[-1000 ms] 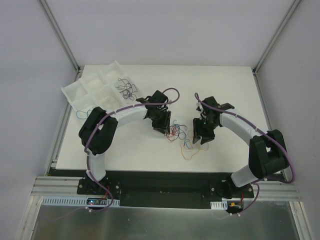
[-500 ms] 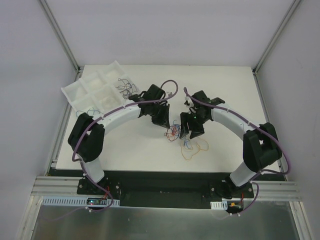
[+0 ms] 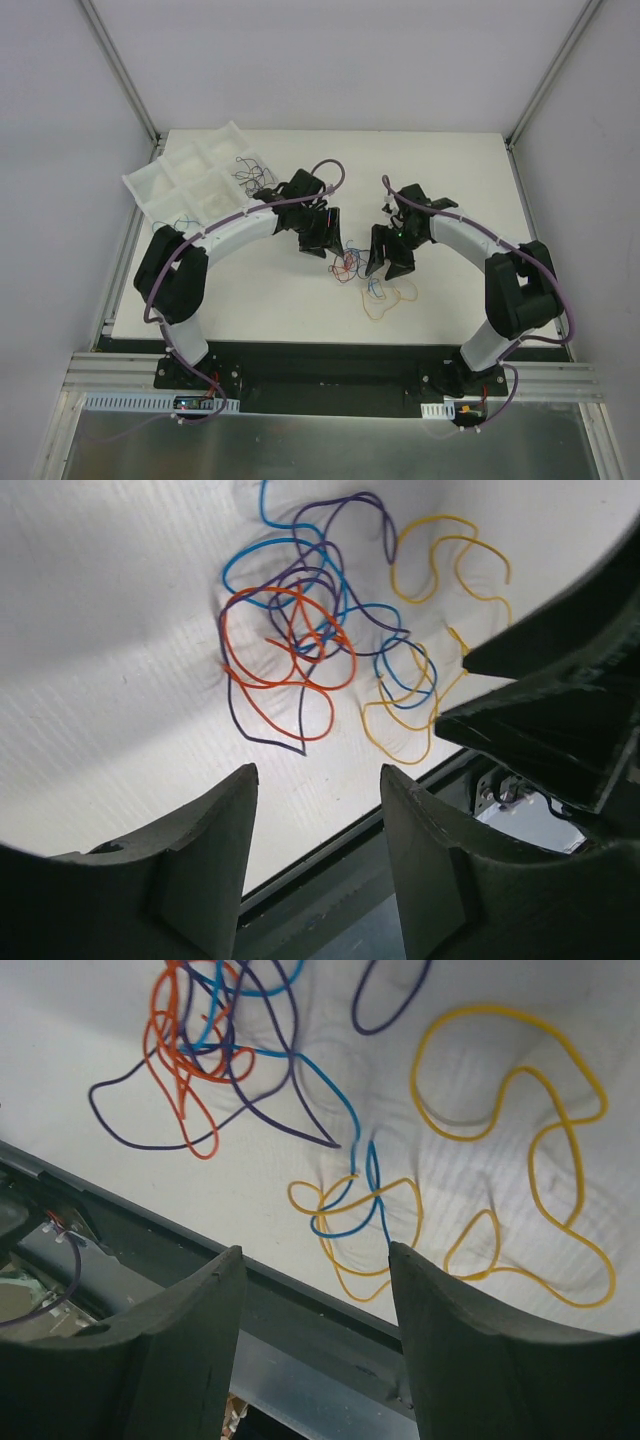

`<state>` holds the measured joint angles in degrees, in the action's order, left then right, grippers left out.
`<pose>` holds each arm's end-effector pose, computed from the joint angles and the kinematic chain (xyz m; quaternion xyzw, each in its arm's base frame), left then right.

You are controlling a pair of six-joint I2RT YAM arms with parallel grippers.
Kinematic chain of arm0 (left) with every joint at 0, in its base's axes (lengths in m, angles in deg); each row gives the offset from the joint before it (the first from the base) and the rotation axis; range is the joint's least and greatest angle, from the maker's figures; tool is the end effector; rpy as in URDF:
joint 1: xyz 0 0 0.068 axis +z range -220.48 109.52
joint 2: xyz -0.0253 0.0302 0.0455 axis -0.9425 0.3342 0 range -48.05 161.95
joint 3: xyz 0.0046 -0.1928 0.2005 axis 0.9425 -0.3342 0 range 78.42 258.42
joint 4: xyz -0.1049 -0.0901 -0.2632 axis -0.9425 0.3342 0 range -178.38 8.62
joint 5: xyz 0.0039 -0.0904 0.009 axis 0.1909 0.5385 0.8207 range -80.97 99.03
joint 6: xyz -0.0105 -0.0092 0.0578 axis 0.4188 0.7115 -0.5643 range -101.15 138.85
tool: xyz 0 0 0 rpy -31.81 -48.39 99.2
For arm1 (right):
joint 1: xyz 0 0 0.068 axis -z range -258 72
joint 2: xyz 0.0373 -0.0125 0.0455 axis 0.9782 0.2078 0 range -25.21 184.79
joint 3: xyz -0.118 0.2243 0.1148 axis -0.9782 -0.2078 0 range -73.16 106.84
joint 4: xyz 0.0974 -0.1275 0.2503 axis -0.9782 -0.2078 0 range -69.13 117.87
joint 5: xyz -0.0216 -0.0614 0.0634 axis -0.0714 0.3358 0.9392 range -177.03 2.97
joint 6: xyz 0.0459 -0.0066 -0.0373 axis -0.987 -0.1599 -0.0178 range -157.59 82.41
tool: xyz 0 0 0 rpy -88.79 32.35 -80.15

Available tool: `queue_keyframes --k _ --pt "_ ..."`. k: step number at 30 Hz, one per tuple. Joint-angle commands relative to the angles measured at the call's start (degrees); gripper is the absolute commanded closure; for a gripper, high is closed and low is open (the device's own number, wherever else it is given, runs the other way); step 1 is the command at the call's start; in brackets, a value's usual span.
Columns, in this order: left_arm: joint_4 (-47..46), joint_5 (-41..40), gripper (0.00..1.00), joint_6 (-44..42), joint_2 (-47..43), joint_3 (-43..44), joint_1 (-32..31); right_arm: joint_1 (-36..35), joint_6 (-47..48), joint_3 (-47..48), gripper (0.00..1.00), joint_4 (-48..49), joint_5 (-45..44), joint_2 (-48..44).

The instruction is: Untangle the cables

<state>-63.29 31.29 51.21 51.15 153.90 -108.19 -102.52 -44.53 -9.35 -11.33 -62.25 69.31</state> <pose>0.3235 -0.2710 0.2347 0.1108 0.9143 -0.3461 0.1789 0.3146 0.1635 0.1827 -0.1839 0.9447 0.2495 0.1067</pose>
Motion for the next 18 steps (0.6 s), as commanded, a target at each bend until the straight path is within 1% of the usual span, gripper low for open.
queue_keyframes --k 1,7,18 --pt "0.9 2.7 0.50 6.9 3.2 0.2 1.1 1.0 -1.0 -1.8 0.38 0.5 1.6 -3.3" --pt "0.8 4.5 0.50 10.1 5.7 -0.2 1.1 1.0 -0.8 -1.7 0.39 0.3 1.7 -3.2" --pt "0.8 5.1 0.52 14.0 9.1 -0.2 1.8 1.0 -0.1 -1.1 0.39 -0.2 1.4 -2.6"
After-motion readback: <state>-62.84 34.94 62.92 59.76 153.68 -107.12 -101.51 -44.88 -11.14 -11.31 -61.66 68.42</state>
